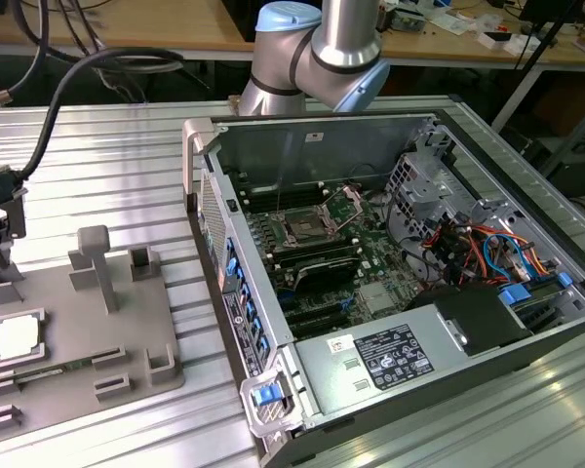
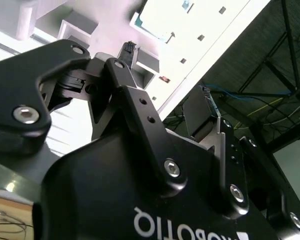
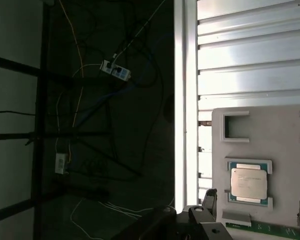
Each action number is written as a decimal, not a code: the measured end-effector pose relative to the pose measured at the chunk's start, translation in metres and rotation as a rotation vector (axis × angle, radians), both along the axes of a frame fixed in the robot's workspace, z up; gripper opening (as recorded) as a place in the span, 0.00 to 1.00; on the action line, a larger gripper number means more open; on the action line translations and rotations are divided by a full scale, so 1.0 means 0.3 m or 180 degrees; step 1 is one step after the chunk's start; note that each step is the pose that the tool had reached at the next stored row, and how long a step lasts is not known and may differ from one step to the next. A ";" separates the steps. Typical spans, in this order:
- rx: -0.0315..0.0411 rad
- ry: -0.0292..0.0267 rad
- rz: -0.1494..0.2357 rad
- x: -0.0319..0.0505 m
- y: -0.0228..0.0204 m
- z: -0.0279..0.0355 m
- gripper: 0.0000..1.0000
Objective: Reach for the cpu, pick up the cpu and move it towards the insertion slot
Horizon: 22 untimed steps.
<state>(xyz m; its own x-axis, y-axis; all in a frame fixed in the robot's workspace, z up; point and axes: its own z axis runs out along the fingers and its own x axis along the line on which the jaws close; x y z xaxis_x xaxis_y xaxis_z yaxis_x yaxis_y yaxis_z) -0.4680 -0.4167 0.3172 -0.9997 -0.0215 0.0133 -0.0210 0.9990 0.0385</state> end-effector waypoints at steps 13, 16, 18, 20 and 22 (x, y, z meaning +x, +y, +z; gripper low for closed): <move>0.0010 0.0086 0.0022 0.010 -0.031 -0.109 0.66; 0.0010 0.0084 0.0022 0.012 -0.031 -0.132 0.66; 0.0010 0.0078 0.0022 0.012 -0.031 -0.141 0.66; 0.0010 0.0067 0.0022 0.013 -0.031 -0.162 0.66; 0.0010 0.0062 0.0022 0.014 -0.031 -0.179 0.66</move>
